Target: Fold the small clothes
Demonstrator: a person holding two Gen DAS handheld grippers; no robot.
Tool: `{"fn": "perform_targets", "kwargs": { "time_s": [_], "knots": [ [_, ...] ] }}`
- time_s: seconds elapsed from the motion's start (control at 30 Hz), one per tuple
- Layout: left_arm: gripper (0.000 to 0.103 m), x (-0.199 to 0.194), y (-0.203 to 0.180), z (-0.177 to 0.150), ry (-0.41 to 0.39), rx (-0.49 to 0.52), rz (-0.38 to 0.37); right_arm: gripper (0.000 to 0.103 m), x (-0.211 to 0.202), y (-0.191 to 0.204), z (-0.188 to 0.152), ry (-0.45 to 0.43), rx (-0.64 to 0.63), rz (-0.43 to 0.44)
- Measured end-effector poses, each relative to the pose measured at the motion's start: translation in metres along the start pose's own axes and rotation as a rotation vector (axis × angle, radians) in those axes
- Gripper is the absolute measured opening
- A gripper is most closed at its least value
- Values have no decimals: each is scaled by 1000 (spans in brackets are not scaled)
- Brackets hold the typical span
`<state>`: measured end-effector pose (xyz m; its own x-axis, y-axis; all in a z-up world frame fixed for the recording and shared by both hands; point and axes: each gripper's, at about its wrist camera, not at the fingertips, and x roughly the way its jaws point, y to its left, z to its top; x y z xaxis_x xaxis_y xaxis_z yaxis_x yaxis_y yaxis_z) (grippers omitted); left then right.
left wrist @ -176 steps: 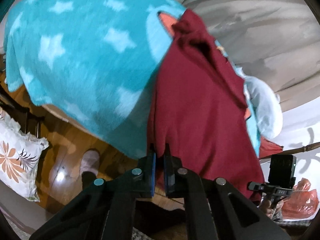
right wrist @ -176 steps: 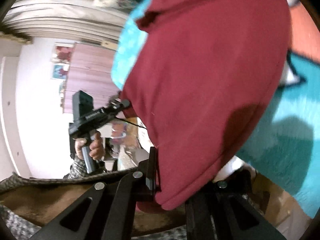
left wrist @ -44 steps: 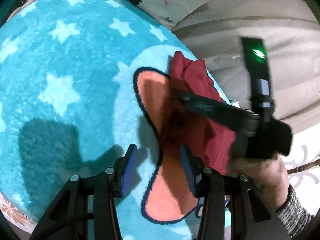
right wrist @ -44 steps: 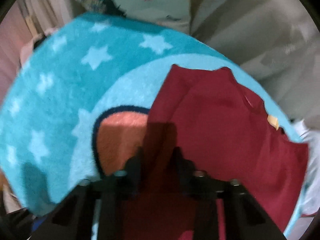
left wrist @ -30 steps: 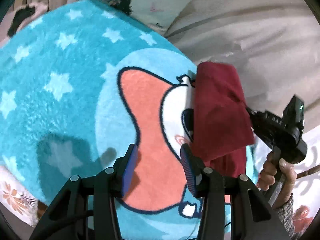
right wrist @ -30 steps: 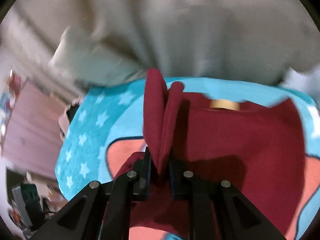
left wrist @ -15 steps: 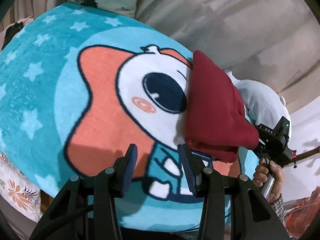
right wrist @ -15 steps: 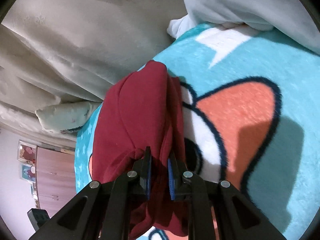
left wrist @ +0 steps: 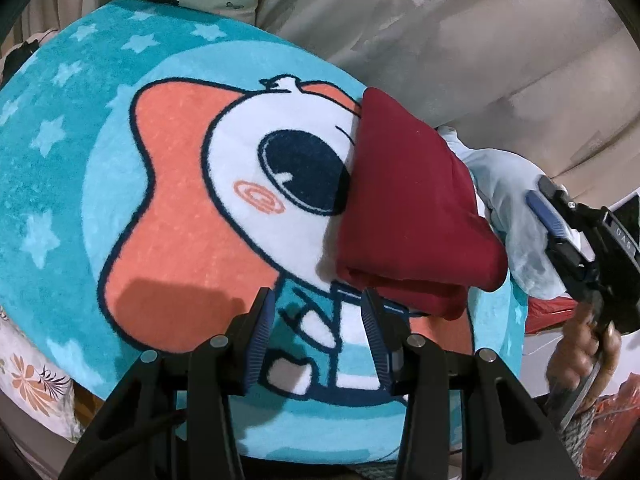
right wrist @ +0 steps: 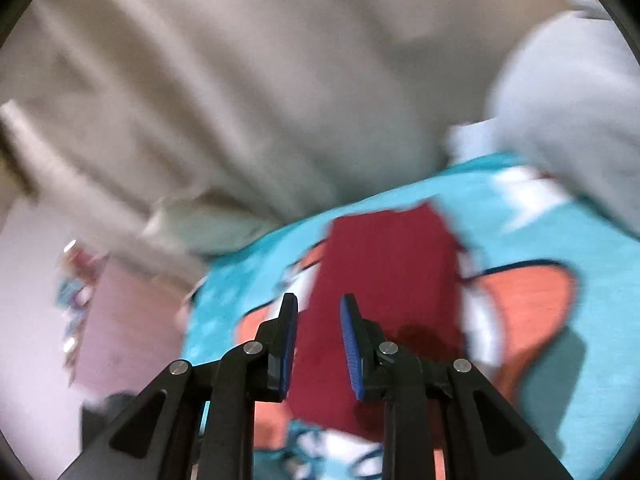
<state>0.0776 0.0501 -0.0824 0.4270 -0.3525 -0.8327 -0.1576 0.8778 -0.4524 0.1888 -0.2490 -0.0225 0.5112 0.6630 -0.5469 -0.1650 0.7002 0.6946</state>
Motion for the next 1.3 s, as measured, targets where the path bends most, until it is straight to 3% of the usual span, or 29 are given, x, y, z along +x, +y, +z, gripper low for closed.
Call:
{"fn": "perform_targets", "kwargs": {
  "time_s": [0.07, 0.13, 0.2, 0.27, 0.37, 0.43, 0.53, 0.57, 0.6, 0.67, 0.8, 0.9, 0.97, 1.0, 1.03, 1.1, 1.3],
  "knots": [
    [43, -4, -2, 2, -3, 5, 15, 25, 30, 7, -12, 103, -24, 18],
    [43, -14, -3, 4, -14, 13, 62, 25, 53, -7, -24, 168, -33, -55],
    [45, -25, -2, 6, -23, 14, 99, 16, 64, -35, -30, 212, -13, -159],
    [50, -33, -2, 11, -29, 30, 108, 1, 61, -60, -33, 216, -13, -204],
    [51, -25, -3, 23, -28, 68, 100, 0, 48, -83, -35, 196, 76, -186],
    [51, -10, -5, 35, -10, 81, 51, 0, 44, -80, -37, 194, 94, -187],
    [52, 19, -9, 56, 10, 94, 21, 8, 33, -61, -29, 160, 72, -183],
    [52, 30, -11, 64, 25, 101, 9, 24, 31, -56, -27, 140, 66, -183],
    [52, 42, -13, 72, 45, 108, -3, 52, 28, -53, -24, 122, 62, -189],
    [52, 57, -17, 83, 69, 118, -27, 76, 23, -47, -18, 74, 50, -233],
    [63, 96, -28, 108, 133, 155, -97, 76, 37, -63, 1, 32, 66, -313],
    [73, 125, -39, 117, 188, 190, -182, 76, 59, -88, 8, 73, 121, -312],
    [73, 138, -39, 118, 226, 145, -251, 75, 82, -105, 5, 143, 192, -228],
    [72, 142, -39, 117, 256, 109, -303, 63, 89, -110, 3, 163, 224, -193],
    [69, 139, -41, 115, 239, 114, -293, 61, 92, -114, 0, 157, 265, -170],
    [59, 128, -46, 115, 219, 145, -290, 45, 89, -111, -1, 142, 307, -121],
    [57, 81, -49, 134, 128, 176, -308, 39, 68, -63, 17, 82, 241, 22]
  ]
}}
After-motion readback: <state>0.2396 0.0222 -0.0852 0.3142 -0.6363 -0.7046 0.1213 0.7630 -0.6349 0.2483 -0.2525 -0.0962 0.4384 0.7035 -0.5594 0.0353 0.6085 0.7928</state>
